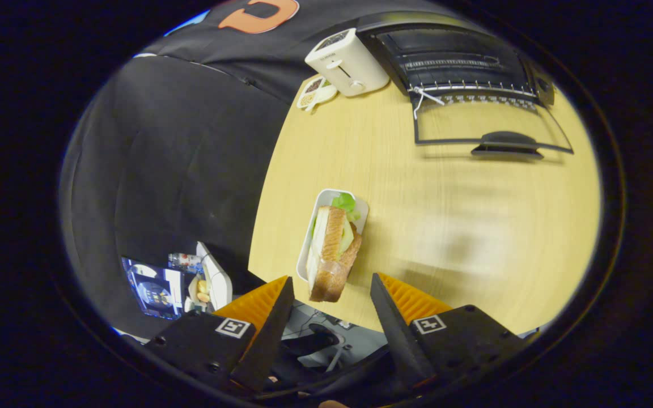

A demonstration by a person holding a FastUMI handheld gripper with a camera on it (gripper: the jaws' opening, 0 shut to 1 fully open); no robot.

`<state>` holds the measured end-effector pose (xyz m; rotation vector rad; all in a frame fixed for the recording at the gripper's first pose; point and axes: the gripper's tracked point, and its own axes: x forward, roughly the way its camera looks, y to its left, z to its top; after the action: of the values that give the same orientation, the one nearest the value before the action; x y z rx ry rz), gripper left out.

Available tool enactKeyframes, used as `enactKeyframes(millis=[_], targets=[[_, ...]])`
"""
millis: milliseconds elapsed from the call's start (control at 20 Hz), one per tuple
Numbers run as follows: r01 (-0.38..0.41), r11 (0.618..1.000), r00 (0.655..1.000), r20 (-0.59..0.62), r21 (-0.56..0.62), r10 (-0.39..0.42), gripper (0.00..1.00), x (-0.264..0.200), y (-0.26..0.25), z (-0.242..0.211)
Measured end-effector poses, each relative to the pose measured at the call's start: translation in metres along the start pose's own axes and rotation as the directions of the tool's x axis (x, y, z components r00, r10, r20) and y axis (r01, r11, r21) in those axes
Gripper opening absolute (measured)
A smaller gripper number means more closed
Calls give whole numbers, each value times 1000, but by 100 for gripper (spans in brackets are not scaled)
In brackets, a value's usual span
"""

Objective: Open the toaster oven, put the food inside, and close the toaster oven door.

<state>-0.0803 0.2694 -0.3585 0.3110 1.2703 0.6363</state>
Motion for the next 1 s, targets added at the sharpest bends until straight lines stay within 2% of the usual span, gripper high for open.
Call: enactKeyframes(millis=[100, 200, 300, 400, 500, 600, 800, 1000], targets=[[-25, 999, 1000, 4, 41, 25, 82, 14, 0, 7], [-49, 996, 999, 1, 75, 49, 69, 24, 2, 14], [-47, 995, 999, -7, 92, 48, 51, 27, -3, 18], [-53, 992, 998, -15, 112, 55, 39, 25, -2, 20], [-65, 990, 998, -18, 122, 67, 32, 20, 1, 21], [-95, 988, 995, -11, 119, 97, 27, 5, 9, 25], [-191, 972, 982, 26, 138, 189, 26, -42, 37, 36], [-280, 945, 948, 202, 168, 245, 25, -104, 32, 75]])
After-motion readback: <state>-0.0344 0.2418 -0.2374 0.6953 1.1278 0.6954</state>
